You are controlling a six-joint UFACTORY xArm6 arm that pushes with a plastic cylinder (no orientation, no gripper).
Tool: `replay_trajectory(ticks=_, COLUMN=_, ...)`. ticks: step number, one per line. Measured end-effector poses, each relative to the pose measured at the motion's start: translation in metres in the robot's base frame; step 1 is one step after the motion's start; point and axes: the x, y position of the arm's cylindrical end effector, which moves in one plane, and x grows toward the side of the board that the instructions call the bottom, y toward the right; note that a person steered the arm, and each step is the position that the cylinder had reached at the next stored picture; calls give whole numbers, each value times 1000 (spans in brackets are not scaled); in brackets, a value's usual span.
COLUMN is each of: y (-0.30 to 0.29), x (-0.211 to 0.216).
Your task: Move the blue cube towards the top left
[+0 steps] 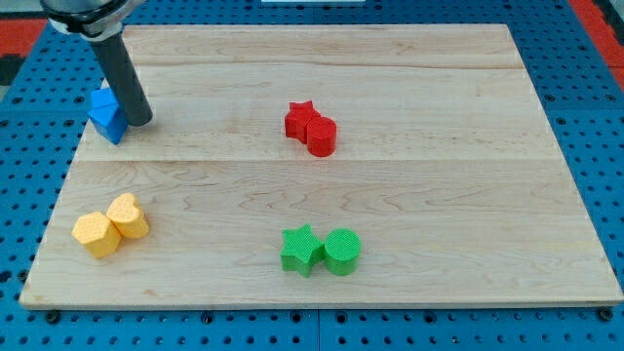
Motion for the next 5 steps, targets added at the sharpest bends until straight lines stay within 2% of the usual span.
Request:
replay_trajectory(ticks=2, y=-23, x=68)
replay_trajectory(ticks=3, y=-57, x=36)
replay_trajectory(ticks=5, y=-71, x=-27)
